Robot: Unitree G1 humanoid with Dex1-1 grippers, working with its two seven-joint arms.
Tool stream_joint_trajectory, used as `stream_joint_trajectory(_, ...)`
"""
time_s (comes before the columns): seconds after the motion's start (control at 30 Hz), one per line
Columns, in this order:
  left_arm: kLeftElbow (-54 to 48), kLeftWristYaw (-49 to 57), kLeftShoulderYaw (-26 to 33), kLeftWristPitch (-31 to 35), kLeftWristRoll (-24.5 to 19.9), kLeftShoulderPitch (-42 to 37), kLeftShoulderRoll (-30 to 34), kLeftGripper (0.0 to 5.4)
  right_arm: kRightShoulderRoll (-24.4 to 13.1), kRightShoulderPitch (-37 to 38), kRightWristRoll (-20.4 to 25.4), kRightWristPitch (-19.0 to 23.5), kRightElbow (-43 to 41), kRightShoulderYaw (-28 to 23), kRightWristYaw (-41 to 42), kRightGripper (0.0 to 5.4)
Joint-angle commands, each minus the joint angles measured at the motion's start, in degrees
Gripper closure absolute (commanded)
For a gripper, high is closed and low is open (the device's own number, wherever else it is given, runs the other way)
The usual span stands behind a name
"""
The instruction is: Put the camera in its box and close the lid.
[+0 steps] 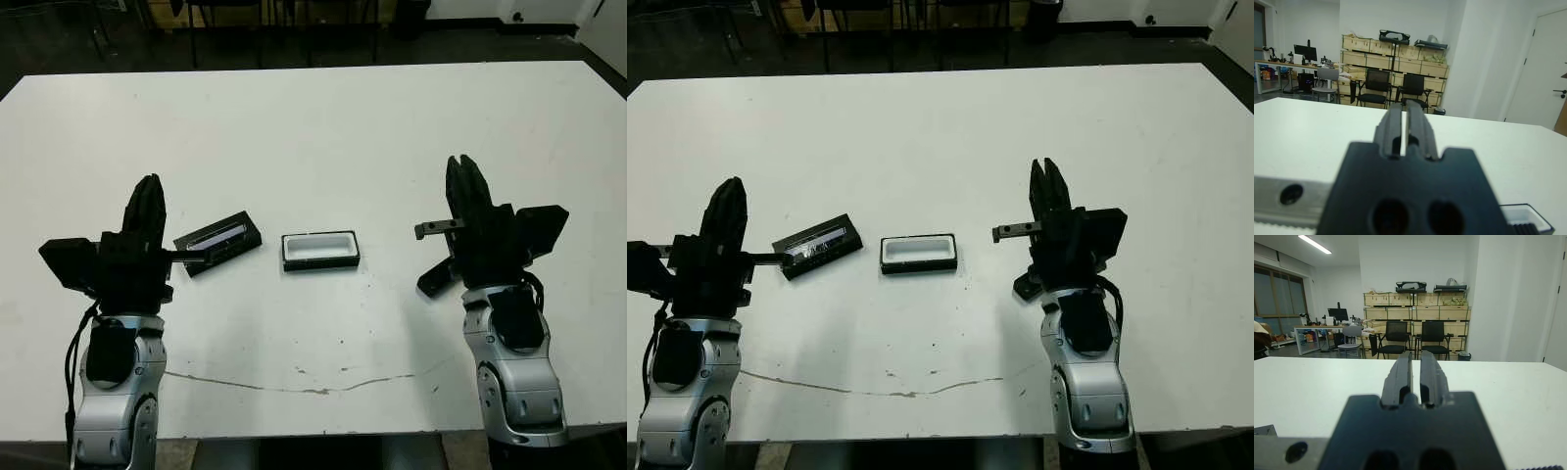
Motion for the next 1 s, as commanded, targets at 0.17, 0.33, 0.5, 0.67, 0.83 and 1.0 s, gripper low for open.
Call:
stream_joint_trajectory(0.17, 1.4, 0.0, -0.6, 0.5, 0.6, 0.2, 0.4, 5.39, -0.8, -0.1, -0.1, 0.6, 0.9, -0.6, 0.1, 5.40)
stream_joint_trajectory(0.33, 1.2, 0.0, -1.0, 0.1, 1.1, 0.5, 0.5, 5.39, -2.7, -0.4, 0.8, 1.3, 0.6, -1.6, 1.8, 5.40)
stream_joint_trajectory(0.5, 1.0, 0.2, -1.0, -0.1, 1.5, 1.3, 0.3, 5.39, -7.9, -3.4, 1.2, 0.7, 1.6, -4.8, 4.9, 5.40)
stream_joint_trajectory(0.67, 1.0, 0.3, -1.4, 0.0, 1.4, 1.6, 0.0, 5.39, -17.6, -12.1, 4.8, 4.3, 4.8, -10.3, 11.5, 5.40)
stream_joint_trajectory(0.83, 1.1, 0.2, -1.7, 0.2, 1.1, 1.4, 0.0, 5.39, -29.9, -25.6, 5.5, 10.4, 15.1, -10.3, 21.7, 5.40)
stream_joint_trajectory(1.0, 1.0, 0.3, -2.0, 0.1, 1.4, 1.4, 0.1, 5.39, -35.2, -38.9, 4.3, 7.4, 34.0, -4.7, 35.0, 5.40)
